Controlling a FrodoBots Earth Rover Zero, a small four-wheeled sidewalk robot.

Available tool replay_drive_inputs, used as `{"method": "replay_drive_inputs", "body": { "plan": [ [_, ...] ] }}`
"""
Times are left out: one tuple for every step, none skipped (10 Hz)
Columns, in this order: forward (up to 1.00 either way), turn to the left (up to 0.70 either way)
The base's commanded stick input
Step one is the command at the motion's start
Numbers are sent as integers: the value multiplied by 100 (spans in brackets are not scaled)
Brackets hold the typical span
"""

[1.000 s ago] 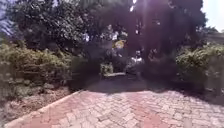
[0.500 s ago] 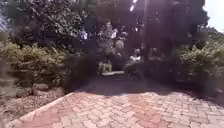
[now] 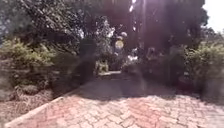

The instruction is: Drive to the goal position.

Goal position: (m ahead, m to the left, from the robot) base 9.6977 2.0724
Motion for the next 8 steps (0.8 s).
{"method": "replay_drive_inputs", "body": {
  "plan": [
    [70, 0],
    [70, 0],
    [70, 0],
    [70, -33],
    [70, -34],
    [70, -31],
    [70, -13],
    [70, 0]
  ]
}}
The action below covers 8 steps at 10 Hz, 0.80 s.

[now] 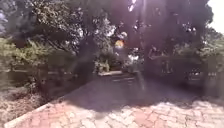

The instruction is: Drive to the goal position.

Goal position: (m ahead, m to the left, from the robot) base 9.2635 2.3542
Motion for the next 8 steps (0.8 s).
{"method": "replay_drive_inputs", "body": {
  "plan": [
    [70, 0],
    [70, 0],
    [70, 0],
    [70, 0],
    [70, 0],
    [70, -25],
    [70, -31],
    [70, -27]
  ]
}}
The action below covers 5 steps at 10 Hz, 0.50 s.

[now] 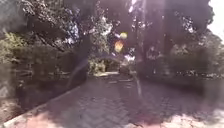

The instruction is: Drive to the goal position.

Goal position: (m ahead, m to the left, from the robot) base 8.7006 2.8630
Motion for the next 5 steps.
{"method": "replay_drive_inputs", "body": {
  "plan": [
    [70, -7],
    [70, 0],
    [70, 0],
    [70, 0],
    [70, 0]
  ]
}}
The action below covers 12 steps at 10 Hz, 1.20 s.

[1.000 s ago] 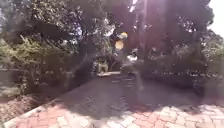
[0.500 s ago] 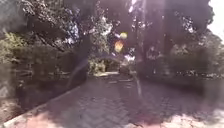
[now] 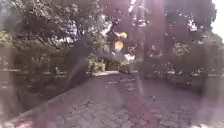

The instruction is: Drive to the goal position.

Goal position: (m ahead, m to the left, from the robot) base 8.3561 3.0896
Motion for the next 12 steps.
{"method": "replay_drive_inputs", "body": {
  "plan": [
    [70, 0],
    [70, 0],
    [70, 0],
    [70, 0],
    [70, 0],
    [70, 0],
    [70, -35],
    [70, -35],
    [70, 0],
    [70, 0],
    [70, 0],
    [70, 0]
  ]
}}
